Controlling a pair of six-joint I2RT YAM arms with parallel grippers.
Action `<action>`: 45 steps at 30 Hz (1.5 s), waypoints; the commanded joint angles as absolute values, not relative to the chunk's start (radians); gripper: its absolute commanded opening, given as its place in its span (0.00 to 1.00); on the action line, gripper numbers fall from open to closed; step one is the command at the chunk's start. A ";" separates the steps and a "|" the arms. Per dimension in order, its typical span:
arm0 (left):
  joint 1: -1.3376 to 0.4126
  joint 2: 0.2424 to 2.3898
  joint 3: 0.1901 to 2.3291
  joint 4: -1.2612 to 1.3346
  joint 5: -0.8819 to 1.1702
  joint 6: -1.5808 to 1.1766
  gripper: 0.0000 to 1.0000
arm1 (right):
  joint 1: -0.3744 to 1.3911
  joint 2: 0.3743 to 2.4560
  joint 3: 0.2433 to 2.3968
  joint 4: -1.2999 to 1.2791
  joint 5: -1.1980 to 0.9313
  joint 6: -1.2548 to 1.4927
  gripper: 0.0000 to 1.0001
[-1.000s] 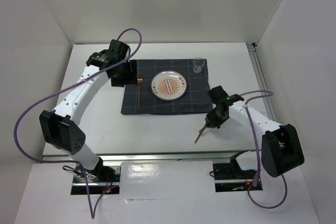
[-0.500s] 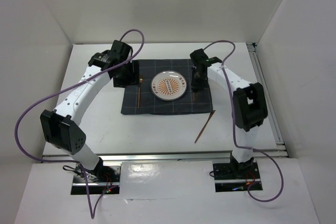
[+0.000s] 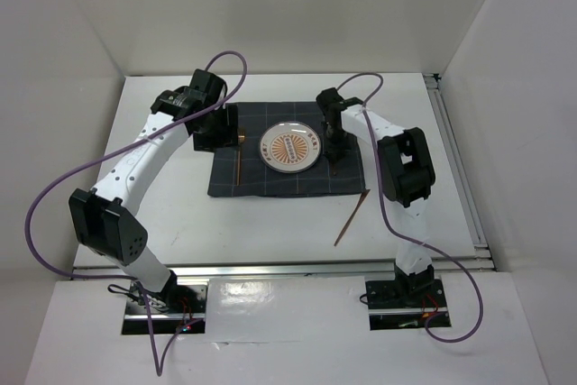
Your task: Set the dinner table for one person
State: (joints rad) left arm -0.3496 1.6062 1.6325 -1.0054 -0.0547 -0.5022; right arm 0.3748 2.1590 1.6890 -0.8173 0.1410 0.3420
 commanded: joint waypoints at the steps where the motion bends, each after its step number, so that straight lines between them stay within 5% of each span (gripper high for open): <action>1: -0.351 1.605 1.651 -1.003 -0.063 -0.502 0.75 | 0.382 2.164 1.741 -0.839 0.186 0.359 0.40; 7: -0.351 1.605 1.641 -0.983 -0.043 -0.492 0.75 | 0.364 2.025 1.730 -0.882 0.196 0.402 0.58; 10: -0.351 1.605 1.641 -0.983 -0.043 -0.482 0.75 | 0.344 1.902 1.671 -0.891 0.196 0.455 0.58; 13: -0.351 1.614 1.651 -0.983 -0.043 -0.482 0.75 | 0.333 1.757 1.528 -0.882 0.178 0.526 0.59; 19: -0.351 1.614 1.632 -0.960 -0.052 -0.472 0.75 | 0.333 1.476 1.059 -0.778 0.001 0.662 0.79; 25: -0.351 1.635 1.632 -0.960 -0.052 -0.463 0.75 | 0.368 1.335 0.819 -0.718 -0.064 0.825 0.80; 35: -0.351 1.608 1.622 -0.969 -0.061 -0.463 0.75 | 0.377 1.445 0.756 -0.615 -0.023 0.844 0.67; 45: -0.351 1.608 1.621 -0.969 -0.061 -0.454 0.75 | 0.410 1.532 0.778 -0.675 0.101 0.900 0.26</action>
